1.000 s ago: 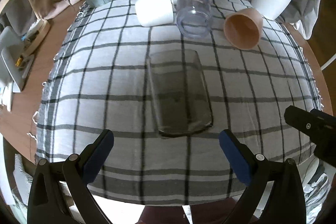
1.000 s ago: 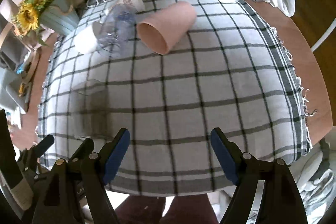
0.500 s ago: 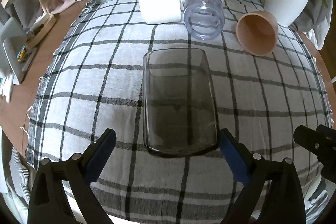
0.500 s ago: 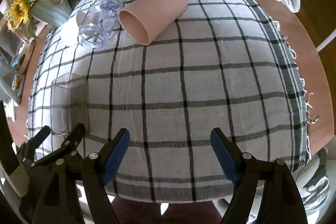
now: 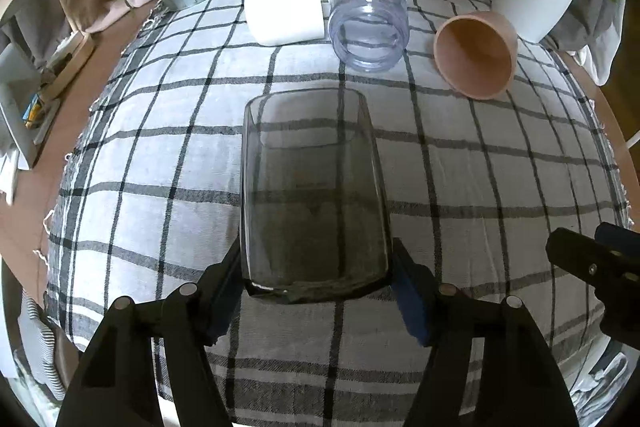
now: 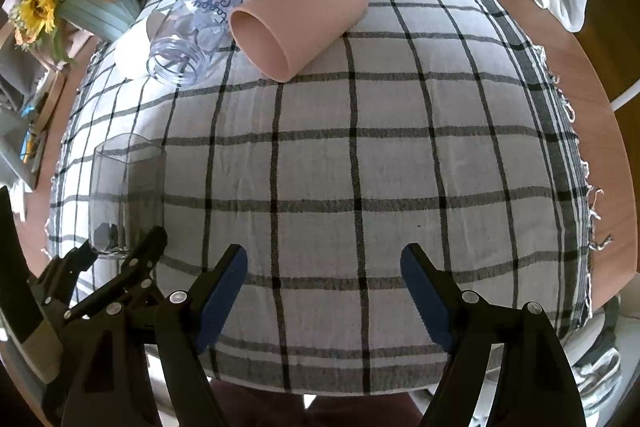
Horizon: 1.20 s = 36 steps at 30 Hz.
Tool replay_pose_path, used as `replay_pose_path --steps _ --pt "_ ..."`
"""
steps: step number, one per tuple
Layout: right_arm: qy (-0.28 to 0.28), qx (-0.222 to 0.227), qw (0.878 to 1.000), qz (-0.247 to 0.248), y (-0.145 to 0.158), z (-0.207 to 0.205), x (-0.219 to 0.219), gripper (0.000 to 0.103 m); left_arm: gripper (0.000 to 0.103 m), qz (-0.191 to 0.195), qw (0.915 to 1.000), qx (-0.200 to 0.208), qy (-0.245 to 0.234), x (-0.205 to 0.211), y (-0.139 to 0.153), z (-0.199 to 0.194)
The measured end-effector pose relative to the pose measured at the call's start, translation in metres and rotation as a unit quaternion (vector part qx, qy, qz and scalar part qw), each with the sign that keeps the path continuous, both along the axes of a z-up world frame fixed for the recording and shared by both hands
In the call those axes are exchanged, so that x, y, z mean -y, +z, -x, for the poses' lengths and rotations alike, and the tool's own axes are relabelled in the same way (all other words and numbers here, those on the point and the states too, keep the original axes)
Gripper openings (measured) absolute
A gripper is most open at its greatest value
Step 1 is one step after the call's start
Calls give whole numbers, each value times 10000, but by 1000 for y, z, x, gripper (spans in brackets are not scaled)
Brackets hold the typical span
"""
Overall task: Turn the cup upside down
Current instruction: 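Close the left tool around the glass tumbler's body, then lift the glass tumbler with the left tool and rotate it rim-down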
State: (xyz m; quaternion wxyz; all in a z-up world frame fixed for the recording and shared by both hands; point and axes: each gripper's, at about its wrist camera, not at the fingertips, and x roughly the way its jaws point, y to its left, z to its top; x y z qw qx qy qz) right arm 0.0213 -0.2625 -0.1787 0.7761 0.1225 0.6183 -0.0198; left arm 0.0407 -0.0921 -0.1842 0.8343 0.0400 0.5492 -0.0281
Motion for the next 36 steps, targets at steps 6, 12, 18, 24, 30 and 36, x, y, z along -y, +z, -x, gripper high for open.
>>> replay_pose_path --steps 6,12,18,24,30,36 --pt "10 191 9998 -79 12 -1 -3 79 67 111 9999 84 -5 -5 16 -3" --pt "-68 378 9991 -203 25 -7 -3 79 66 80 9996 256 -75 -7 31 -19" --pt "-200 550 9980 -251 34 -16 -1 79 66 147 9989 424 -123 -7 41 -38" --pt "-277 694 9970 -218 38 -25 2 79 66 182 9985 492 -145 -5 43 -56" --pt "-347 732 9965 -212 40 -31 4 79 66 218 9985 481 -142 -4 41 -71" --pt "-405 711 9964 -217 39 -36 4 79 66 263 9985 471 -129 -5 40 -79"
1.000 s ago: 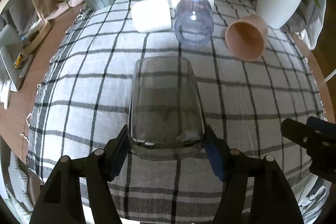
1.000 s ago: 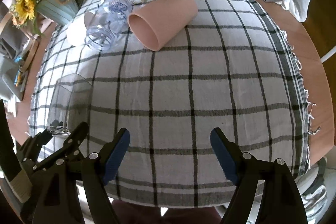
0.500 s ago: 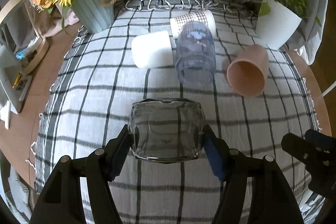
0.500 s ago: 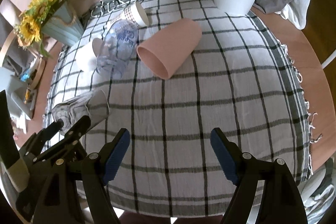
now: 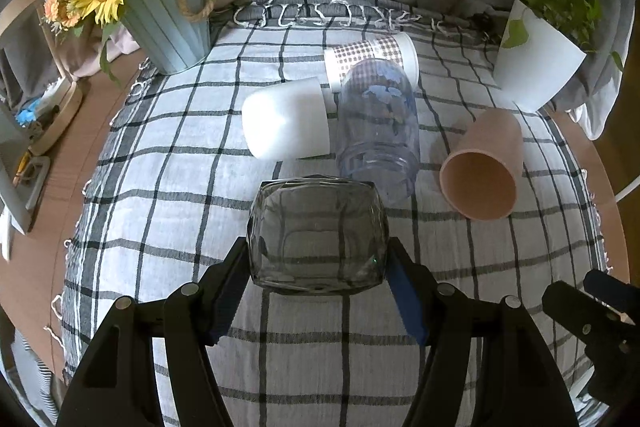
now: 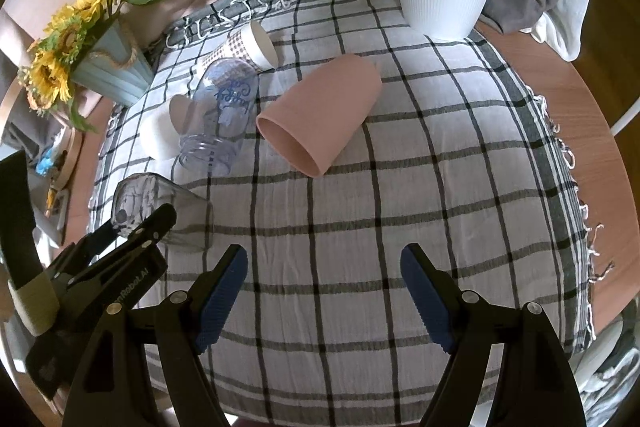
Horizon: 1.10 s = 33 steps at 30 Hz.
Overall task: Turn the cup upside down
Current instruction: 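Lift the glass tumbler with the left tool and rotate it rim-down, then set the inverted glass tumbler on the cloth and open the left tool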
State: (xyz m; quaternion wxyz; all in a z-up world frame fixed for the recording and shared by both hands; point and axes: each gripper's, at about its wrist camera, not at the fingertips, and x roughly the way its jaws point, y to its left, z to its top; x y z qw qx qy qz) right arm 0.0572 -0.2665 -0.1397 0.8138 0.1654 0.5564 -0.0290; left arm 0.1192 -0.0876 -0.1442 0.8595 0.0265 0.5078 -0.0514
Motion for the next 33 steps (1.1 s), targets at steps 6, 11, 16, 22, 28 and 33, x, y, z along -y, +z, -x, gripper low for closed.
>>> replay_pose_path --steps 6,11,16,22,28,33 --pt "-4 -37 10000 4 -1 -2 -2 79 66 43 10000 -22 5 -1 0 -1" --pt "-1 -40 10000 17 0 -1 -4 79 68 66 9998 -148 -63 -1 1 -1" --pt "-66 46 9999 66 8 4 -6 79 88 30 9999 91 -28 -8 21 18" --pt "-126 337 9993 111 32 26 -15 85 103 -29 9997 191 137 -27 48 45" --pt "-153 793 9966 166 59 53 -33 89 103 -108 9996 178 209 -44 70 69" --pt "-202 1110 9933 262 80 75 -48 90 103 -257 9988 269 310 -56 86 89"
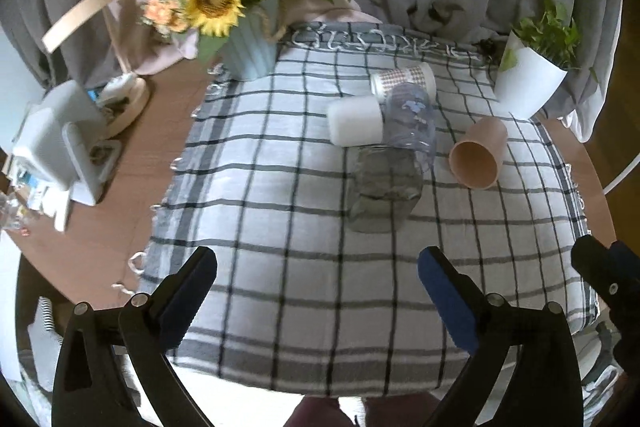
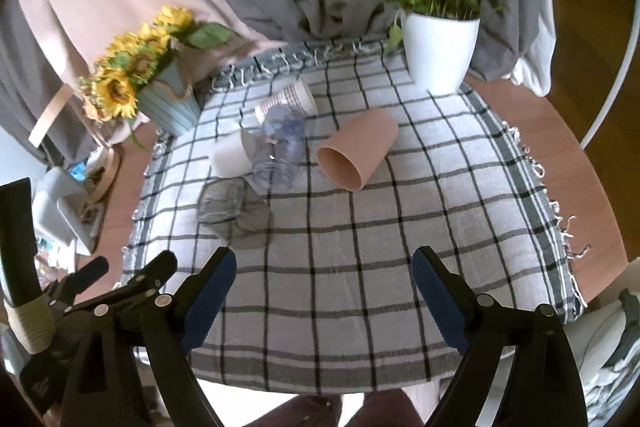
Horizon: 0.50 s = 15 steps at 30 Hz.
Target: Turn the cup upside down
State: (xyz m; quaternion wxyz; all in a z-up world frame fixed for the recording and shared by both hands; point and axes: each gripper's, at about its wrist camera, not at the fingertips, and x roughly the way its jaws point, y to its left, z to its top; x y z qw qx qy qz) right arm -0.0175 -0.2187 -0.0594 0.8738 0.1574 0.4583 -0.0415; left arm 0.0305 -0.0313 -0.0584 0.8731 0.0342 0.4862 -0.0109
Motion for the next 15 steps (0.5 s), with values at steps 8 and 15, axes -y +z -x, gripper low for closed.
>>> replay_pose_path --steps 8,15 --pt "-35 426 9990 142 25 30 -23 93 103 270 9995 110 122 -24 21 26" --pt "-17 562 9983 138 33 41 -41 94 103 190 9989 314 275 -40 32 40"
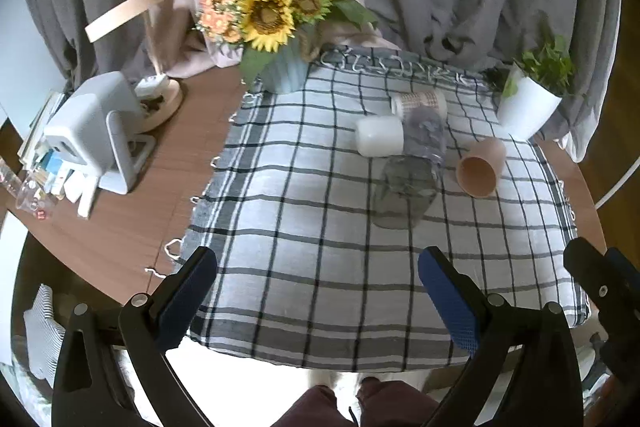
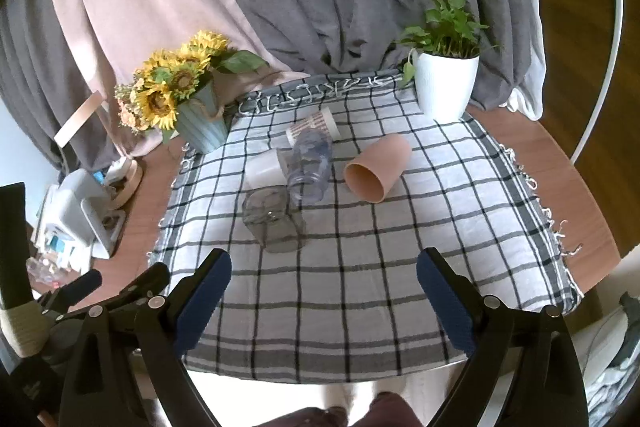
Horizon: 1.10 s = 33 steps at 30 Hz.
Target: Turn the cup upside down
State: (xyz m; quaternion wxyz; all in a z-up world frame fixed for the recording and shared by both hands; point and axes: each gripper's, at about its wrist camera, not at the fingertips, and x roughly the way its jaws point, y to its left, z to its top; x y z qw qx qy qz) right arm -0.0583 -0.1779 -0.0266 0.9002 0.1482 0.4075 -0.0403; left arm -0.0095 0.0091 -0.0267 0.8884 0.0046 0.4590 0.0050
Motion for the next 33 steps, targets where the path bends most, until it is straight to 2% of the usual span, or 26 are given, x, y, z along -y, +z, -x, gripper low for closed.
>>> replay_pose_path --steps 15,33 --pt "-14 70 10000 2 4 11 -15 94 103 -33 9998 183 -42 -11 8 12" --pt "-31 44 10000 -9 5 16 -14 94 103 -34 9998 181 -31 -11 8 14"
